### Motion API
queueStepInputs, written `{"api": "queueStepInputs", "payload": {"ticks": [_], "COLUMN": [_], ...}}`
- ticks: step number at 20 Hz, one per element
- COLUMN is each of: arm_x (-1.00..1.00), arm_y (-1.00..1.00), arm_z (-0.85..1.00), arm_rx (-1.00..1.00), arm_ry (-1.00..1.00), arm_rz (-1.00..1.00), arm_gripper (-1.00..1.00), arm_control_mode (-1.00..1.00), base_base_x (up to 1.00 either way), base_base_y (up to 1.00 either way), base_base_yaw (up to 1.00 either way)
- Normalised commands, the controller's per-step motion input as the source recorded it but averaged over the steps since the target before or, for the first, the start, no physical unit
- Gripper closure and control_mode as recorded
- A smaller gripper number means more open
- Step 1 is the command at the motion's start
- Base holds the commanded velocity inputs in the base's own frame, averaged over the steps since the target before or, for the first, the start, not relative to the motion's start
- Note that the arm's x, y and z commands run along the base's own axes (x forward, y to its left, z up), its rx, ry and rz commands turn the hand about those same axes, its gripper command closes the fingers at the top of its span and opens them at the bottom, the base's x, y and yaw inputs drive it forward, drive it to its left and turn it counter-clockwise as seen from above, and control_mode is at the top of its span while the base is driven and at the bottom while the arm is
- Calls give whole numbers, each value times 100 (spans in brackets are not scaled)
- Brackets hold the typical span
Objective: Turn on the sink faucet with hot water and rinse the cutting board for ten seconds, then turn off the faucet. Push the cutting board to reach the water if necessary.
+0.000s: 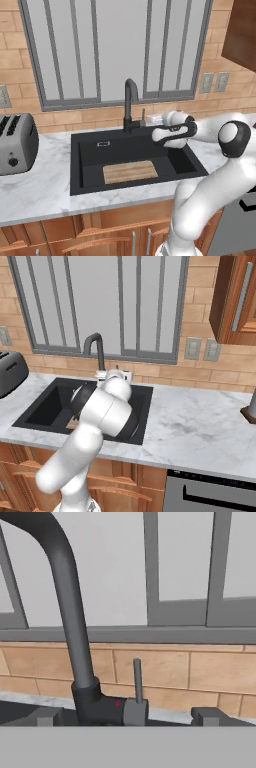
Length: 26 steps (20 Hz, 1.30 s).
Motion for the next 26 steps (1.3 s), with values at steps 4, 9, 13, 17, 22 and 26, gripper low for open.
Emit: {"api": "queueStepInputs", "payload": {"ticks": [4, 9, 13, 17, 22, 26], "arm_x": [21, 27, 30, 24, 19, 17], "arm_y": [0, 0, 0, 0, 0, 0], "arm_z": [-14, -12, -14, -14, -10, -8], "arm_rx": [0, 0, 0, 0, 0, 0], "arm_ry": [0, 0, 0, 0, 0, 0], "arm_rz": [0, 0, 0, 0, 0, 0], "arm_gripper": [-100, -100, -100, -100, -100, -100], "arm_control_mode": [-100, -100, -100, -100, -100, -100], "base_base_x": [0, 0, 0, 0, 0, 0], "base_base_y": [0, 0, 0, 0, 0, 0], "base_base_yaw": [0, 0, 0, 0, 0, 0]}}
